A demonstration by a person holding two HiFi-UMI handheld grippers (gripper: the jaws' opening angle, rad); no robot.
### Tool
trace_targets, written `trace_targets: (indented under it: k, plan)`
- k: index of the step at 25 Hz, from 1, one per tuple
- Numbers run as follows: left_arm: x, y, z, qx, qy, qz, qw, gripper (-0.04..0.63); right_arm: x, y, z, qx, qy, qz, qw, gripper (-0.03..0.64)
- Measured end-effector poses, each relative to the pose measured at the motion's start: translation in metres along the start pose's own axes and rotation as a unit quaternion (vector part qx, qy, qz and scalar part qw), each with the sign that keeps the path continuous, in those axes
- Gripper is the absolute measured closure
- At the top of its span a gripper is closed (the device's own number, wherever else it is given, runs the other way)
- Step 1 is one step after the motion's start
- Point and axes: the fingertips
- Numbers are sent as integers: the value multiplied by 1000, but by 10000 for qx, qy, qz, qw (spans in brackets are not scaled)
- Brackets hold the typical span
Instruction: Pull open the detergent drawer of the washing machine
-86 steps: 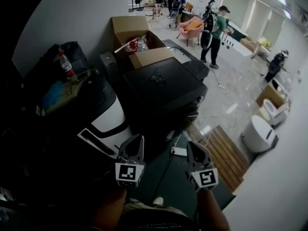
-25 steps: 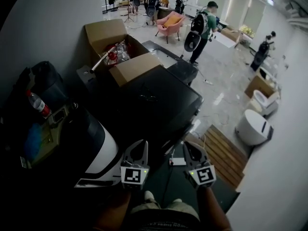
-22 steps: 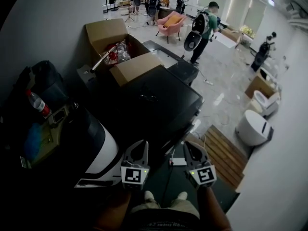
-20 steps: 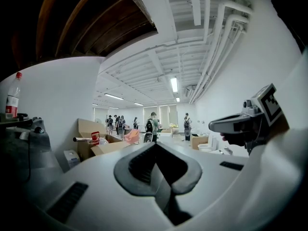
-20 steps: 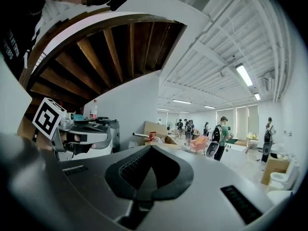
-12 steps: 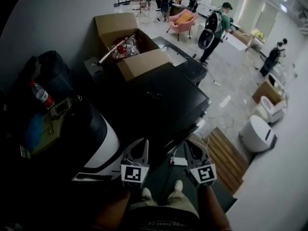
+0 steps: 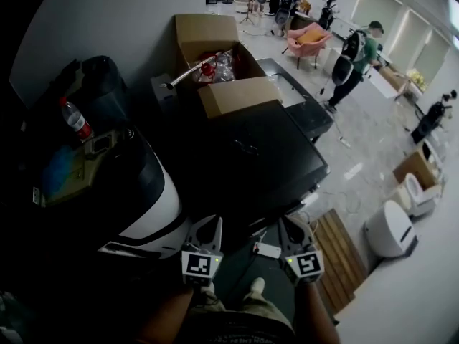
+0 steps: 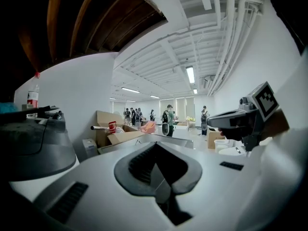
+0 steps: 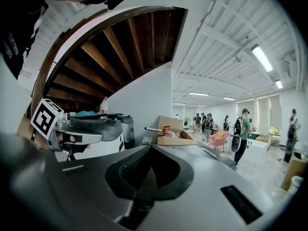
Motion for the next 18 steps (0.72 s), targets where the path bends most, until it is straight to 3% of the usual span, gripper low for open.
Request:
trace_targets:
  k: [11, 18]
  plan:
    - [6, -55, 5, -457, 547, -361, 9968, 592, 16, -55, 13, -18, 739, -295, 9968, 627]
    - [17, -82, 7, -130, 620, -512, 9967, 592, 26, -89, 13, -184, 1161, -439, 9921, 629]
Point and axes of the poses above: the fingertips, and each gripper's own axes: x forward along the fingers, z to its right, y out of its top, and after that the axes turned 8 degrees about -y, right-handed
